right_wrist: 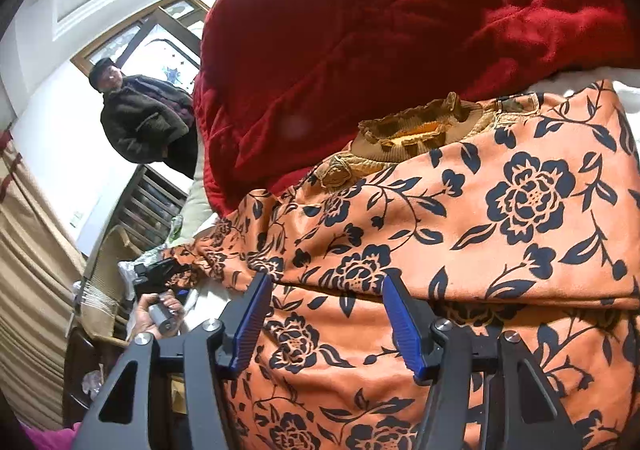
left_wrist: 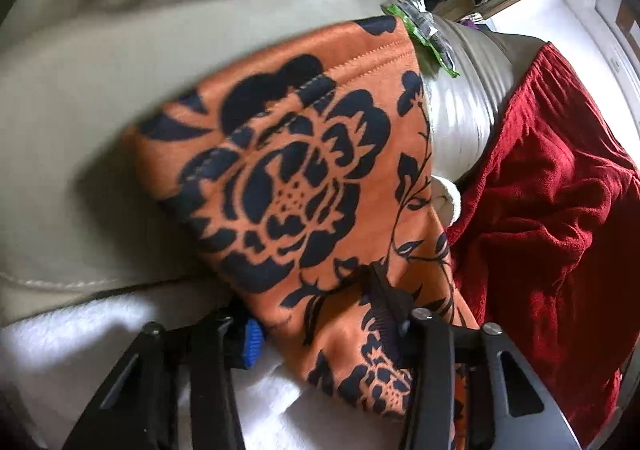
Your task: Fold small clothes
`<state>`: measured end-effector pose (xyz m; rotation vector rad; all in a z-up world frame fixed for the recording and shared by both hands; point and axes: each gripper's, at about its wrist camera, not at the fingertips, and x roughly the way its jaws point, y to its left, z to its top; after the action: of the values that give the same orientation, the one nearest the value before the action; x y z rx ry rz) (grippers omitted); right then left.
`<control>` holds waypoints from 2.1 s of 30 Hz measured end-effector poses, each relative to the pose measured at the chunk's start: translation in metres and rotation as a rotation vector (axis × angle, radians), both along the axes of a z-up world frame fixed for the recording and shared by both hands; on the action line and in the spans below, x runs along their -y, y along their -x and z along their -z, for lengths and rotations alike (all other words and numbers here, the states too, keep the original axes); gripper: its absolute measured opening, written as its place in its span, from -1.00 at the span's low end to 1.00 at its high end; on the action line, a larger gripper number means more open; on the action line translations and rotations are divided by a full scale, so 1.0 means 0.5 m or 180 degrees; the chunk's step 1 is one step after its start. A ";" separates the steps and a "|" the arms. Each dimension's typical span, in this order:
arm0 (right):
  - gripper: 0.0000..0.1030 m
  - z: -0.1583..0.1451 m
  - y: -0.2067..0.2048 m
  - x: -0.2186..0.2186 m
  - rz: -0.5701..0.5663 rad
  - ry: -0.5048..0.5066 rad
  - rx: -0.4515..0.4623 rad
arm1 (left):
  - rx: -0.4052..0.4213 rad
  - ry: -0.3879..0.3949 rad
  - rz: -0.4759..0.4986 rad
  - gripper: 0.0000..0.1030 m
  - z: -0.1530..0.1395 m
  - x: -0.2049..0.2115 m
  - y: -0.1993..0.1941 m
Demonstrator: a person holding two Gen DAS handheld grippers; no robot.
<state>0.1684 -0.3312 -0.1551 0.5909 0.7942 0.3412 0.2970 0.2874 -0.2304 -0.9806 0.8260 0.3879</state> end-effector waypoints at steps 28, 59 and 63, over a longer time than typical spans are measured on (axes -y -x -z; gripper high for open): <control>-0.31 -0.039 0.077 0.212 0.1237 0.0491 0.0240 | 0.1528 -0.1591 0.2408 -0.91 -0.355 0.601 0.150; 0.21 -0.056 -0.033 0.044 0.0405 0.0919 -0.0121 | 0.0095 -0.1929 0.2822 0.50 -0.180 0.629 0.087; 0.21 -0.008 -0.063 -0.029 0.0164 0.1328 -0.0418 | 0.0006 -0.2099 0.2690 0.50 -0.144 0.614 0.071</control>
<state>0.2000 -0.3167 -0.1511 0.2423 0.9430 0.0833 0.2615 -0.0197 -0.1584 0.0197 0.9450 -0.0855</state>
